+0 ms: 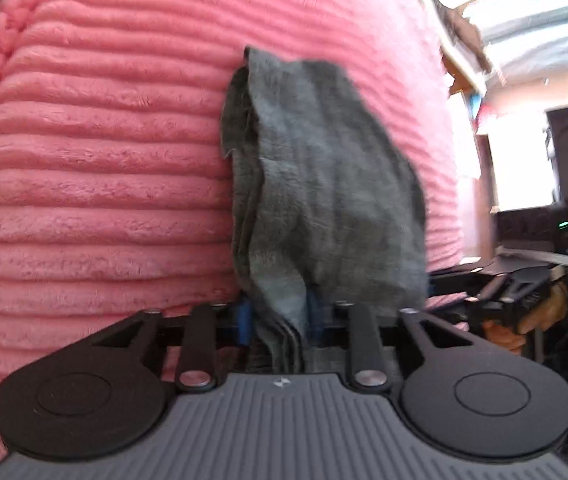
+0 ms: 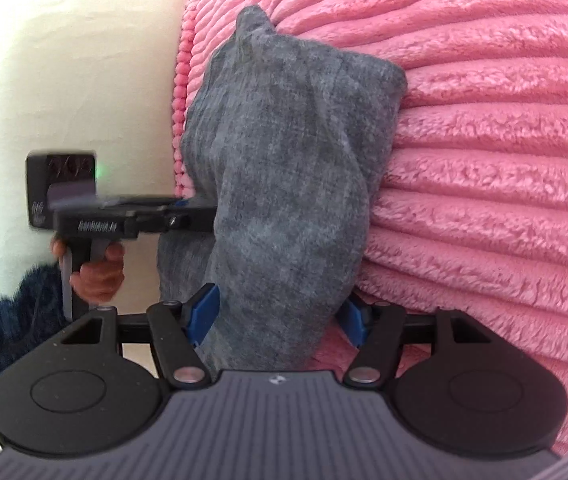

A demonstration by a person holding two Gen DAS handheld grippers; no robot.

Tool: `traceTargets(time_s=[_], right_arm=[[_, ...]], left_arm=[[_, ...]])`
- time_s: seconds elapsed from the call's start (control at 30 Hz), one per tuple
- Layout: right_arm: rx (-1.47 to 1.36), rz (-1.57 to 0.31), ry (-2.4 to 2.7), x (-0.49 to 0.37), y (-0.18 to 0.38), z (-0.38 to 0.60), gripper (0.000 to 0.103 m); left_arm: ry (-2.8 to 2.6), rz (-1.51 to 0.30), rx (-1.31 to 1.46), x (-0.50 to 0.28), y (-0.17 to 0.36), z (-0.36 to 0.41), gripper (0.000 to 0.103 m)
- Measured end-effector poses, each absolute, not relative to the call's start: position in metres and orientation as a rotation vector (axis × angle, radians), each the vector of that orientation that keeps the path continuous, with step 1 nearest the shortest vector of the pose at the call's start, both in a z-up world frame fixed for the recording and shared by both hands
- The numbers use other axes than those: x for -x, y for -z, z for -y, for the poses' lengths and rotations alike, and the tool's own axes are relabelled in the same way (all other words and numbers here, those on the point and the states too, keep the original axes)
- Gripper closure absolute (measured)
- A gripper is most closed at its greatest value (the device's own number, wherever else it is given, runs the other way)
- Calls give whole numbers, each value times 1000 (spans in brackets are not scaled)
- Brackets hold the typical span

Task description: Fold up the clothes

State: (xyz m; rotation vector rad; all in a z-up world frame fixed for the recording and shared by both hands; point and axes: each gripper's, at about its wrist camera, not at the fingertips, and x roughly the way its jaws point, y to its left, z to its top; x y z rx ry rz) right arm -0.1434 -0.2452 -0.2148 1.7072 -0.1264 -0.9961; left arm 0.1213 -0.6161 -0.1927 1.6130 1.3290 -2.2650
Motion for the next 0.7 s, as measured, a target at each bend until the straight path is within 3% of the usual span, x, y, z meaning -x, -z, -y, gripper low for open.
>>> traceTargets(time_s=[0.1,0.17,0.23,0.3,0.7], right_arm=[[-1688,150,1021,139,218,241,44],[-1661,142,1039,135,217,238,53],[-1633,131,1043,134,215,236,81],[-1606,132,1027,137,212,233,90],[-1489,168,1006,194,147,200,94]], left_arm=[[2233,-1276,-1640,-120,197,612,77],[2203,-1218,-1687,-113,205,606,77],[2193,-1168,-1700,-109,202,600,78],[2200,-1110,-1694,-110,191,594,79],[2250,-894,-1630,-95,109,542,79]])
